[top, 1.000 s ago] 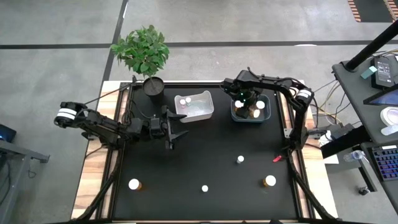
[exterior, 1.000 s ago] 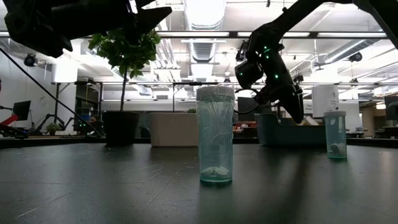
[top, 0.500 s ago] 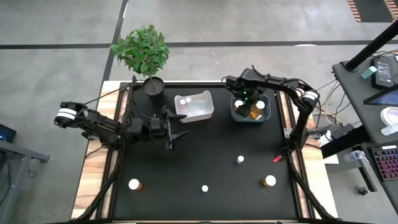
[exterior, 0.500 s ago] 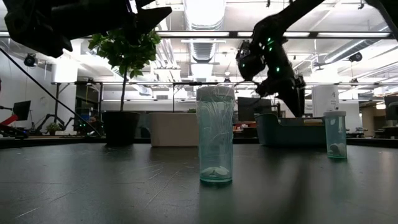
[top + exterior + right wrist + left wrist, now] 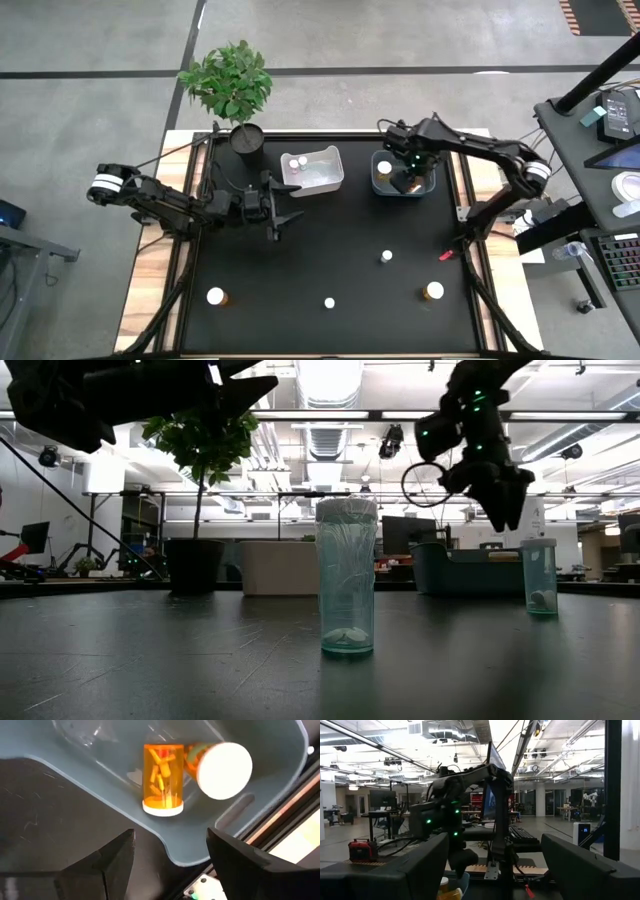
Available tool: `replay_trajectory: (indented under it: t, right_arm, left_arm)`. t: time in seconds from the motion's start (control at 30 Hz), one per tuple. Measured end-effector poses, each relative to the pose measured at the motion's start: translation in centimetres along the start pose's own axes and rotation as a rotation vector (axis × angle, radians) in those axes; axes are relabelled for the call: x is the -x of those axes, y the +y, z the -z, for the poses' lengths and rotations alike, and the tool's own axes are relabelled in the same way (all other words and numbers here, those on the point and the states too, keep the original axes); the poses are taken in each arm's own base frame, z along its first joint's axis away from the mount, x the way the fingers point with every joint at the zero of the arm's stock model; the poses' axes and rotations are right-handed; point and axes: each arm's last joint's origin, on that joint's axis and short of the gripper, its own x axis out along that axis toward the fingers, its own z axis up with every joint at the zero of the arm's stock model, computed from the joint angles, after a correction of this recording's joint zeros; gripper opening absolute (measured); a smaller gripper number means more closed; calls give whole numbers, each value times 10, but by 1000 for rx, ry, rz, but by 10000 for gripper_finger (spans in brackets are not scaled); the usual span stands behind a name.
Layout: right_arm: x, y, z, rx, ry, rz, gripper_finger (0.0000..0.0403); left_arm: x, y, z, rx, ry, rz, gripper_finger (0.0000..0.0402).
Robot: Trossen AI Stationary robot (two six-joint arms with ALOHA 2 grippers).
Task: Pick and place medicine bottles into bin by pill shape (circle, oval)
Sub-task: Put the blue tablet bottle into the white bin
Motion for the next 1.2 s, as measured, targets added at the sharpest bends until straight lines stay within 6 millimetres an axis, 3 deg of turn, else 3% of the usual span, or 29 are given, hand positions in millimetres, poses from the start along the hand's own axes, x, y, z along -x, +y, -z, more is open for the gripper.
replay_trajectory:
  t: [0.3,0.73,0.9,1.2]
  right_arm:
    - [2,-4,24,-46,-79,-30,235]
    - [40,35,84,93,-406,-247,235]
    - [40,50,107,158,-492,-355,235]
    - [24,79,140,423,-564,-463,235]
  left_arm:
    - [0,0,0,1,-3,0,302]
    - [1,-10,5,109,64,43,302]
    - [-3,-21,1,191,81,77,302]
    - [-19,-36,-7,211,160,112,302]
